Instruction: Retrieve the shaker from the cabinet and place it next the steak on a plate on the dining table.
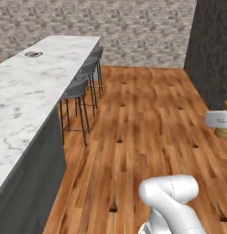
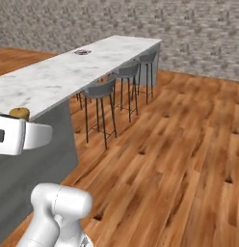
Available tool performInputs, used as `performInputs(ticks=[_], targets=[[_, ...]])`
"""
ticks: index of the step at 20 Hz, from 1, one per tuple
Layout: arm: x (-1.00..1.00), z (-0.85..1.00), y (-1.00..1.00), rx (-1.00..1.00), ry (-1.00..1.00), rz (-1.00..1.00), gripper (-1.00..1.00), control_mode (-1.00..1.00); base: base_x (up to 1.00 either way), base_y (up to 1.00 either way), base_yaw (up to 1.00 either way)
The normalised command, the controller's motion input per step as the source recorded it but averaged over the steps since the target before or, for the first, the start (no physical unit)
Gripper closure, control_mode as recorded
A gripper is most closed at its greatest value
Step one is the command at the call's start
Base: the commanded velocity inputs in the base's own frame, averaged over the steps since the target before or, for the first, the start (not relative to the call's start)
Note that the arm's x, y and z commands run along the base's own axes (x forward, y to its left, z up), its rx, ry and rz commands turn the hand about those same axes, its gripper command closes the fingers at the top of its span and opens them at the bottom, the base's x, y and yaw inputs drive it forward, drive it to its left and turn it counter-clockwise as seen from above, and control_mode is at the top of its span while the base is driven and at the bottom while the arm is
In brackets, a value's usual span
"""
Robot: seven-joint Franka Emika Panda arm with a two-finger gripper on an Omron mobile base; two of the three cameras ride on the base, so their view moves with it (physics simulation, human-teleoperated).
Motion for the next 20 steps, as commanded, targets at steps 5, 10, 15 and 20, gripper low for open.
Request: performInputs(ticks=[5,10,15,20], targets=[[0.00,0.00,0.00,0.00,0.00,0.00,1.00,1.00,1.00,-1.00,0.03],[0.00,0.00,0.00,0.00,0.00,0.00,1.00,1.00,1.00,-1.00,0.07],[0.00,0.00,0.00,0.00,0.00,0.00,1.00,1.00,1.00,-0.97,0.13],[0.00,0.00,0.00,0.00,0.00,0.00,1.00,1.00,1.00,-0.77,0.22]])
